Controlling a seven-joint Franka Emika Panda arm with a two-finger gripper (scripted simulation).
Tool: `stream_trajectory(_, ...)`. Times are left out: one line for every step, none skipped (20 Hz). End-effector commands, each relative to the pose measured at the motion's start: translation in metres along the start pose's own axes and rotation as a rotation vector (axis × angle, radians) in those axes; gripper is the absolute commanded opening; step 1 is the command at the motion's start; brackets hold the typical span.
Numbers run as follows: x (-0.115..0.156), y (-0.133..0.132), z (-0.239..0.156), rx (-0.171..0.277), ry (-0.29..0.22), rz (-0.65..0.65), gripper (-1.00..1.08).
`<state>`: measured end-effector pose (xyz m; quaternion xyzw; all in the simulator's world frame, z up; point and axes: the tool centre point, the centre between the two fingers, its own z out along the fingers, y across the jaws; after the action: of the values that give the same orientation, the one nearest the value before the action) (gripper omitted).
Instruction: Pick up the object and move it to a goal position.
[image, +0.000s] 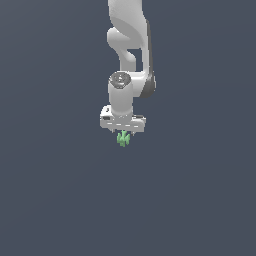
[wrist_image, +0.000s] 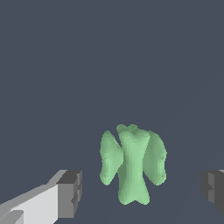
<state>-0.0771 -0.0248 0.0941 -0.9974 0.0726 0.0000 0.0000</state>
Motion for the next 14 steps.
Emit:
stream_trajectory(-0.003, 0.0, 0.002, 0.0, 0.0, 0.004, 1.0)
stream_trajectory(-0.003, 0.0, 0.002, 0.0, 0.0, 0.004, 1.0)
stream_trajectory(-0.002, 0.0, 0.001, 0.0, 0.0, 0.003, 1.0)
stream_trajectory(-0.002, 0.0, 0.002, 0.0, 0.0, 0.003, 1.0)
stream_trajectory(-0.002, 0.0, 0.003, 0.0, 0.0, 0.003, 1.0)
stream_trajectory(-0.002, 0.0, 0.005, 0.0, 0.0, 0.003, 1.0)
stream_trajectory(-0.002, 0.0, 0.007, 0.0, 0.0, 0.003, 1.0)
stream_trajectory(-0.003, 0.0, 0.01, 0.0, 0.0, 0.003, 1.0)
stream_trajectory(-0.003, 0.0, 0.013, 0.0, 0.0, 0.003, 1.0)
stream_trajectory(-0.003, 0.0, 0.018, 0.0, 0.0, 0.003, 1.0)
stream_trajectory(-0.003, 0.0, 0.023, 0.0, 0.0, 0.003, 1.0)
stream_trajectory(-0.004, 0.0, 0.028, 0.0, 0.0, 0.004, 1.0)
stream_trajectory(-0.004, 0.0, 0.033, 0.0, 0.0, 0.004, 1.0)
stream_trajectory(-0.004, 0.0, 0.038, 0.0, 0.0, 0.004, 1.0)
